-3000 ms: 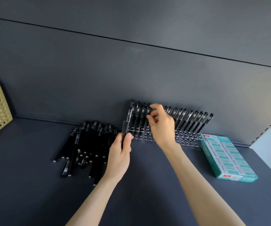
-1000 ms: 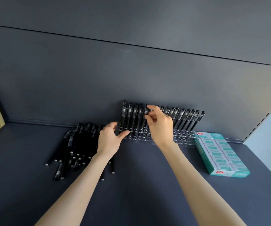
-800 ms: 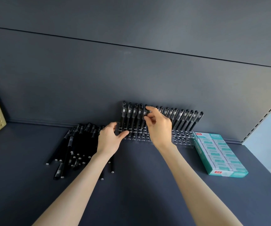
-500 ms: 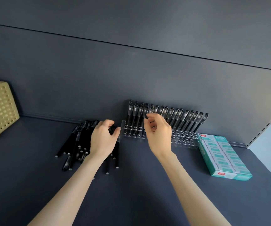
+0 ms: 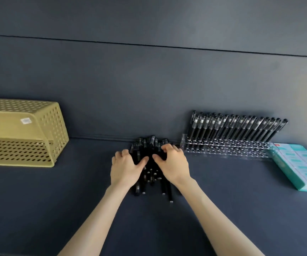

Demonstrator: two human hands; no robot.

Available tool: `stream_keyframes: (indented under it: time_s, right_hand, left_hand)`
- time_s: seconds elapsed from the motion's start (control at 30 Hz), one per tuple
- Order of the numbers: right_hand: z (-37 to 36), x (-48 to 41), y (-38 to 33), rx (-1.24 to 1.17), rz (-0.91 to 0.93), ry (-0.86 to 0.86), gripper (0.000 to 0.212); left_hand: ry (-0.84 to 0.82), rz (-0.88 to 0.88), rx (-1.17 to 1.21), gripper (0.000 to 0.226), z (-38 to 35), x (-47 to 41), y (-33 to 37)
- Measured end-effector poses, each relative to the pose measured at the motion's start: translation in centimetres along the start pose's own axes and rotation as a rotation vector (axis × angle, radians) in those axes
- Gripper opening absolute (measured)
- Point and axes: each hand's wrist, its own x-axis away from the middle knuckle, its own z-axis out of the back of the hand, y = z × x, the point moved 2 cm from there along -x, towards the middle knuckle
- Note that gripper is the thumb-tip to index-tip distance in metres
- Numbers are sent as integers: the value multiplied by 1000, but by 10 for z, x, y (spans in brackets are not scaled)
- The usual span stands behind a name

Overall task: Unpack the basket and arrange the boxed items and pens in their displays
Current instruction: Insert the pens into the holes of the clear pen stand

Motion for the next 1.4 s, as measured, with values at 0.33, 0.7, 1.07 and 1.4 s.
stream_keyframes:
  time_s: [0.33,0.7,1.07,1.4]
  right_hand:
    - [-22,-13,-19,144,-210,86,49]
    - [-32,-12,-17,-24,-279,203,37]
    - [-25,-11,-17,-250,-283,262,21]
    - [34,7,9,-815,-123,262,11]
  left_hand:
    - [-351,26,199,51,14,-51,-22]
    - [-333,5,121,28,19,-65,-23]
    - [-296,-23,576,22,17,-51,-41]
    - [-500,-97,1030,13,17,-2,27]
